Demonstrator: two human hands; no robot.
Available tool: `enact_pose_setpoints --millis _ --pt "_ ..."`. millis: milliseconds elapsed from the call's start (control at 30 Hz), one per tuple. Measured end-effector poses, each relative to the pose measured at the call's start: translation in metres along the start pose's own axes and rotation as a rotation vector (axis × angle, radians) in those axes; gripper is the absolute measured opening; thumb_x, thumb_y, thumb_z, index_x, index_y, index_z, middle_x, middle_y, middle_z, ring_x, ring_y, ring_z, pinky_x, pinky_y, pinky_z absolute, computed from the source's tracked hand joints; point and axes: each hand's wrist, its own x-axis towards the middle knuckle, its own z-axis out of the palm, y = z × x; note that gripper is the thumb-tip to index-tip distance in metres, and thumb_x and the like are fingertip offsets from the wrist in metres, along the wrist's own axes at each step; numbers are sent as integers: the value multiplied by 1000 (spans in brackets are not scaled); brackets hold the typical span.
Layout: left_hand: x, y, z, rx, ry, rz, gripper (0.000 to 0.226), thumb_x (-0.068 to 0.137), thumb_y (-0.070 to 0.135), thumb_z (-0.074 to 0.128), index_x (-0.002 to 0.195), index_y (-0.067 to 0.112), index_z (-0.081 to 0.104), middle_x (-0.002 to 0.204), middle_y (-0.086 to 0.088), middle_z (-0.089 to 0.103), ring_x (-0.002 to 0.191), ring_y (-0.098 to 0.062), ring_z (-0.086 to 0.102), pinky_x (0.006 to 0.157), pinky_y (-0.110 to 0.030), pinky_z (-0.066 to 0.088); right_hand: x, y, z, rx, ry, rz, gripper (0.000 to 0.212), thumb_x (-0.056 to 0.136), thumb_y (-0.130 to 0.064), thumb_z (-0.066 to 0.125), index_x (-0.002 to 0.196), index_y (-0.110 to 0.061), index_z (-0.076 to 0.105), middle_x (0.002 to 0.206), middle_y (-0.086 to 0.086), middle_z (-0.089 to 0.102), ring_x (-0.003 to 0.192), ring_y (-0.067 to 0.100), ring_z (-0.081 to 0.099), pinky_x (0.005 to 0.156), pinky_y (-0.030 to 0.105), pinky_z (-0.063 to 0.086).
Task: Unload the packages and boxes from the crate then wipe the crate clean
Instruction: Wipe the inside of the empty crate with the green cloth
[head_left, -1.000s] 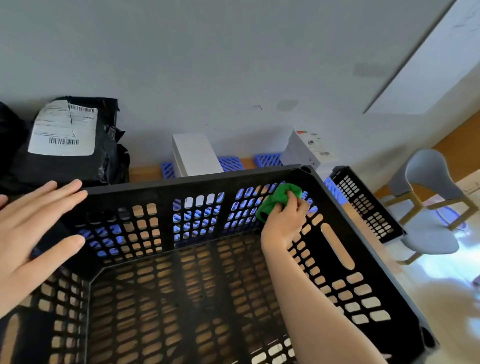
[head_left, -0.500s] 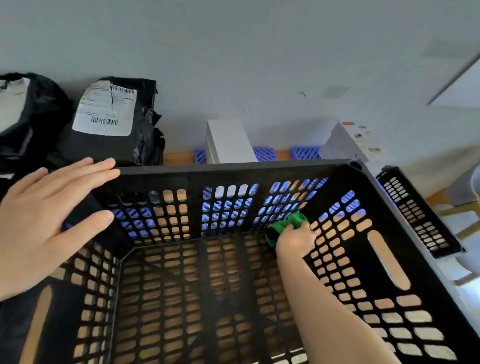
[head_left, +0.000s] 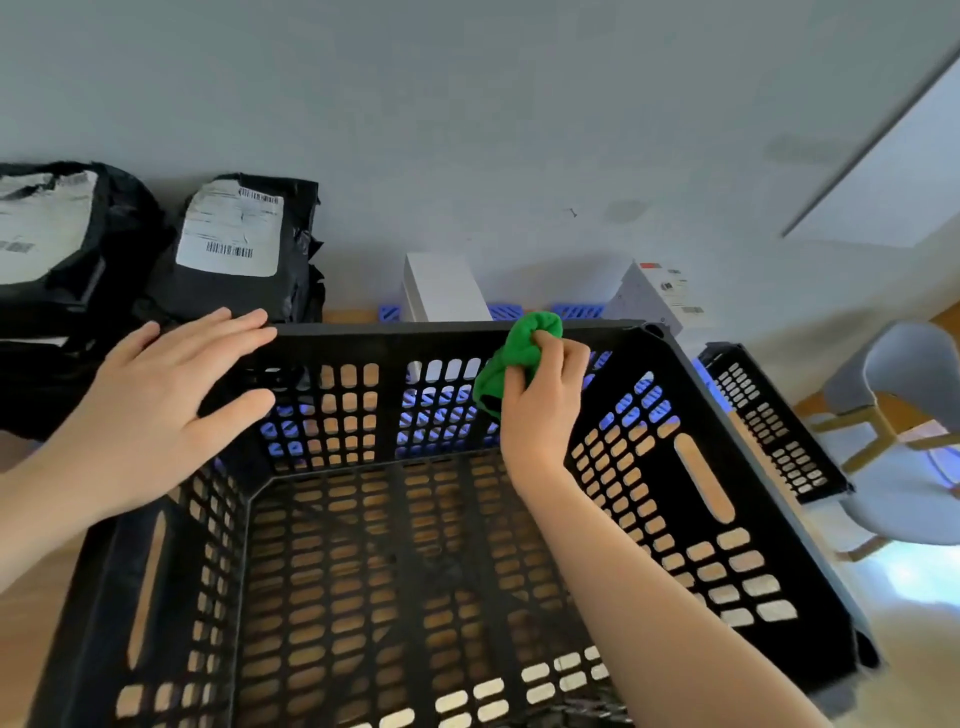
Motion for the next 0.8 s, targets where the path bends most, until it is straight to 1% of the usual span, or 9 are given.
enact_pose_setpoints --millis 100,167,267,333,433,567,667,733,800 --pt "0 0 1 10 18 3 65 85 65 27 144 40 35 155 20 29 145 2 14 118 -41 8 -13 10 10 -32 -53 24 36 86 -5 64 121 -2 55 117 10 48 95 9 44 78 22 45" --pt "0 -1 0 10 22 4 68 84 64 27 145 35 39 155 20 28 145 2 14 118 -41 8 -30 25 21 -72 -154 29 35 86 -3 63 121 -2 56 117 10 48 97 15 50 83 29 50" --pt "0 -1 1 -2 34 3 67 85 63 29 145 35 39 155 22 28 144 5 13 117 -37 6 -53 51 40 -127 -302 129 38 88 -1 57 126 -3 53 122 9 45 104 23 51 91 35 49" --pt "1 -1 2 -12 45 7 64 86 62 31 144 37 40 154 22 29 145 5 15 116 -36 7 -63 65 52 -138 -302 121 40 83 6 59 123 0 55 118 13 48 101 28 54 87 38 51" --pt "2 -2 3 1 34 3 63 86 61 32 144 37 39 155 23 29 146 4 15 118 -41 10 -77 85 68 -180 -359 96 39 75 11 62 114 4 60 109 18 53 94 35 56 81 41 53" --pt "3 -1 2 1 31 -7 62 86 60 33 144 39 39 154 26 28 146 3 16 119 -44 11 -89 97 82 -242 -523 172 32 87 1 55 118 -1 58 115 13 47 102 31 51 87 38 48" --pt "3 1 0 -11 34 -9 61 86 60 34 143 39 39 154 26 29 145 3 16 118 -40 10 -86 95 83 -263 -552 196 29 91 -5 52 120 -2 57 117 11 44 104 29 50 88 35 47" --pt "3 4 -1 -14 30 -18 62 86 60 33 143 38 40 154 25 29 145 5 15 118 -36 7 -78 91 74 -258 -582 136 28 90 -5 56 117 -1 60 115 14 47 99 33 53 86 38 48" --pt "2 7 -3 -21 20 -34 64 85 62 31 143 38 40 154 24 29 145 7 13 118 -33 4 -69 88 61 -231 -570 0 28 82 -3 66 109 0 65 106 17 53 87 37 59 79 40 53"
